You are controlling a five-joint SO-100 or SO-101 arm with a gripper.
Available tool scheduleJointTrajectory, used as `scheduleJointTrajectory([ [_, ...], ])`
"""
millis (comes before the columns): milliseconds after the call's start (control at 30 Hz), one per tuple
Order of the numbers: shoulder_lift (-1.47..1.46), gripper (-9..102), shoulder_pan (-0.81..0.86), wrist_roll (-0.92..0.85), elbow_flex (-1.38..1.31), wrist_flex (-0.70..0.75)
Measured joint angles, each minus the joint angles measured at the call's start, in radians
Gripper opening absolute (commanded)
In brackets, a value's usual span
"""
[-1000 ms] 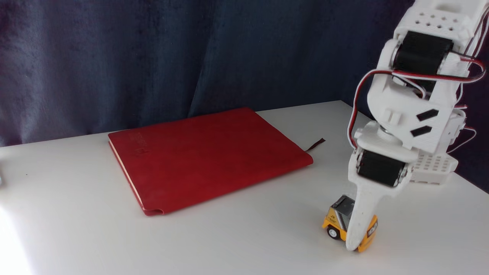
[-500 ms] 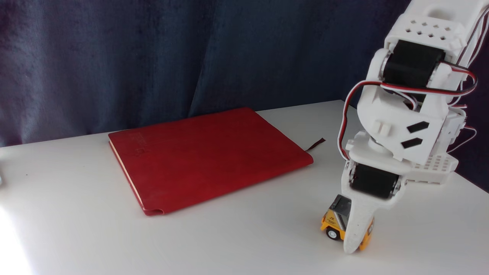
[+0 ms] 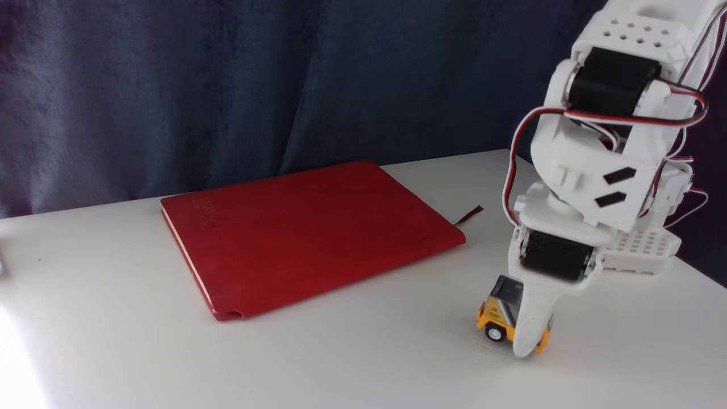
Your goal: Grasp a toy truck onto the red notebook.
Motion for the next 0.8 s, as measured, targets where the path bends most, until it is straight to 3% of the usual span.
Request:
scheduleJointTrajectory([
  [200,0.08,0,0.02,-0.029,-0.031,0.112],
  [433,0.189,0,0.11,-0.127,-0.301,0.451],
  [533,0.161,1,0.207,-0.196,-0.451,0.526],
  [800,-0.018,1,0.483,-0.347,-0.591,0.503],
])
